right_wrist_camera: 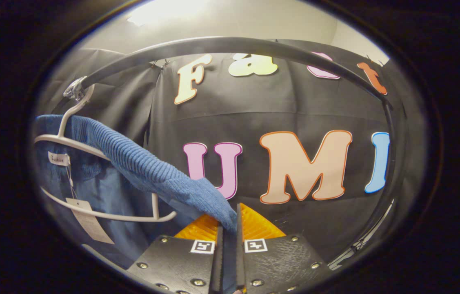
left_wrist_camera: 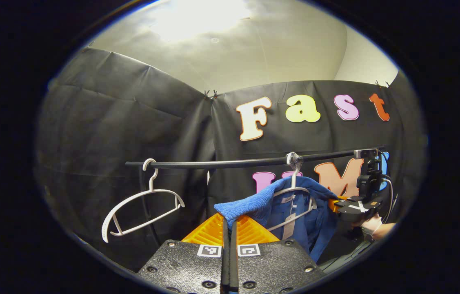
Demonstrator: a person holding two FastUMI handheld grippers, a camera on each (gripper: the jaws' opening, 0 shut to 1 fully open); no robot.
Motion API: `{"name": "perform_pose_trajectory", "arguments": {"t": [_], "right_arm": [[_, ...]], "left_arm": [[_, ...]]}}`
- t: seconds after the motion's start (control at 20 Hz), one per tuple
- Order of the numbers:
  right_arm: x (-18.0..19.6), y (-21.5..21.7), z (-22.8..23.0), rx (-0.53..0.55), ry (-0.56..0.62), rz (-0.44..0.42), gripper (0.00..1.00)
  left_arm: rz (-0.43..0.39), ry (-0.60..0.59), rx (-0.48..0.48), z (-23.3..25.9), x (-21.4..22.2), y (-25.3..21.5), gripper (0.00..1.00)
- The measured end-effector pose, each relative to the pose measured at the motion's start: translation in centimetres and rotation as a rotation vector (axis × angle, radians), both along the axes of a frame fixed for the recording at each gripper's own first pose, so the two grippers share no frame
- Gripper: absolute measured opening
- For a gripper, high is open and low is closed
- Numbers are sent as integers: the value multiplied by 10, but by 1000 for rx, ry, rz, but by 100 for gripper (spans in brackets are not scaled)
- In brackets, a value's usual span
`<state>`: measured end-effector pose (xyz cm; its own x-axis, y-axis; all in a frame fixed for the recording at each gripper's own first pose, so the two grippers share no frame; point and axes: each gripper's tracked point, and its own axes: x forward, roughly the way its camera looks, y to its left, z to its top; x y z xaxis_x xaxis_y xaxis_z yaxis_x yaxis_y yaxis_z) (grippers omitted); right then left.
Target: Grasp the clothes on the hanger with both hands and then place them into the laundry hamper below.
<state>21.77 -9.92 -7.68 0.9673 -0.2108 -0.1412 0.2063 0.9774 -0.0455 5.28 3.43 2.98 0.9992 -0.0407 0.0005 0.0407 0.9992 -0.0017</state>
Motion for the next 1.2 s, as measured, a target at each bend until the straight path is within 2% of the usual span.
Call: {"name": "perform_pose_trajectory", "arguments": {"t": [0.45,0.6,0.8,1.2], "right_arm": [[11,-5,11,15,-40,3,12],[14,-5,12,11,-46,14,12],[19,-2,19,-68,-53,33,12],[29,-8,26,-80,-89,36,12]], "left_arm": [[-64,0,102,8,11,11,0],[-96,19,51,4,17,16,0],[-121,36,-67,1,29,25,0],[-157,64,-62,-7,52,40,0]]}}
